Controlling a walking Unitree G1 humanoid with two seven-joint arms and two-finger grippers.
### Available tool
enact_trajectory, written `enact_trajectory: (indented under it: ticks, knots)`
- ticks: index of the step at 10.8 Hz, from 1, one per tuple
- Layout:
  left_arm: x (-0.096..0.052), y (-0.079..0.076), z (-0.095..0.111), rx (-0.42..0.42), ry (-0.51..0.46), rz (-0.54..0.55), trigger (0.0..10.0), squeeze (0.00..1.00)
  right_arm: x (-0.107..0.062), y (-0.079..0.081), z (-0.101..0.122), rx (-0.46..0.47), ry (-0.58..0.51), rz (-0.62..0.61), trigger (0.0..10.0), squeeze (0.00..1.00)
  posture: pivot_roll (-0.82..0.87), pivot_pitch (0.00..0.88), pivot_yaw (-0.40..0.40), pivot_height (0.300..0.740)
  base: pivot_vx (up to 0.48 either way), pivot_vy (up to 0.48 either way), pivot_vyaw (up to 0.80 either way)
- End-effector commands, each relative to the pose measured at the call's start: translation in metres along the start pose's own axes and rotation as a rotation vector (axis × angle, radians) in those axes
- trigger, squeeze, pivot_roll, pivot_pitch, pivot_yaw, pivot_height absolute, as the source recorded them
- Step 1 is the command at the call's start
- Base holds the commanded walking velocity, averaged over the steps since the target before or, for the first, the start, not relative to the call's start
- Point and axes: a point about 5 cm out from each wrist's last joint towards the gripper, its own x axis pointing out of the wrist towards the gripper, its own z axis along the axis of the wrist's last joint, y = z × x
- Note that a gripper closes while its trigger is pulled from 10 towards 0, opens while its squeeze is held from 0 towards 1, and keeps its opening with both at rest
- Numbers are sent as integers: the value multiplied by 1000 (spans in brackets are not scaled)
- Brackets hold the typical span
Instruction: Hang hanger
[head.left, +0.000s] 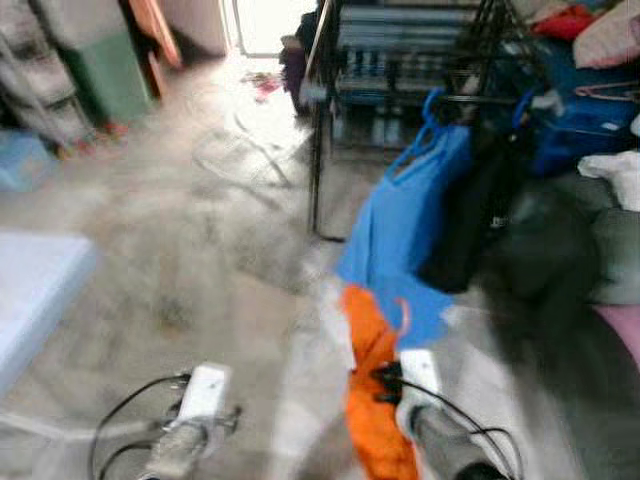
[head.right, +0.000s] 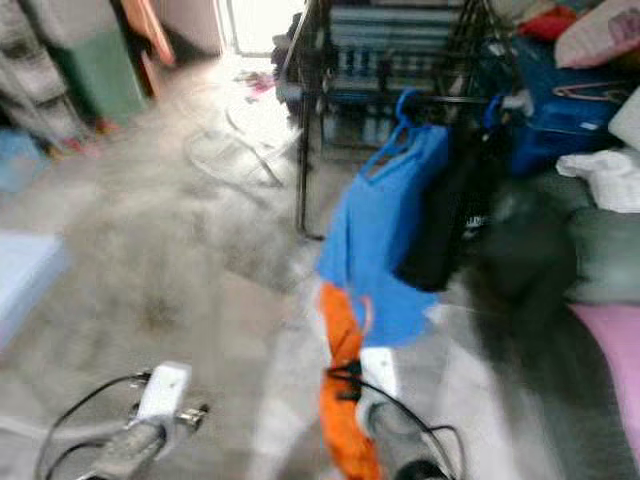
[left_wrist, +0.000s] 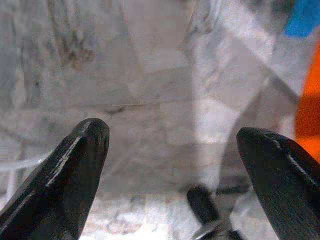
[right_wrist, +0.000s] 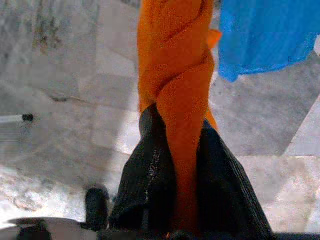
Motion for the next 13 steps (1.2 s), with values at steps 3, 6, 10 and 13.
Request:
enact_trajectory:
  ticks: [3, 6, 10, 13]
  knots:
    - [-1, 9, 1, 29, 5, 0, 10000, 0, 5, 11, 14, 0, -32, 31, 10000, 0, -269, 26, 50, 740, 454, 0, 0]
    - [1, 6, 5, 47, 2, -12, 10000, 0, 5, 12, 16, 2, -37, 27, 10000, 0, -282, 23, 56, 740, 454, 0, 0]
    - [2, 0, 5, 31, 13, 24, 10000, 0, 4, 10, 13, 1, -25, 33, 10000, 0, -239, 2, 25, 740, 420, 0, 0]
    - [-3, 20, -5, -6, 20, 113, 10000, 0, 6, 23, 14, -90, 1, 96, 10000, 0, -87, 16, -46, 740, 0, 0, 0]
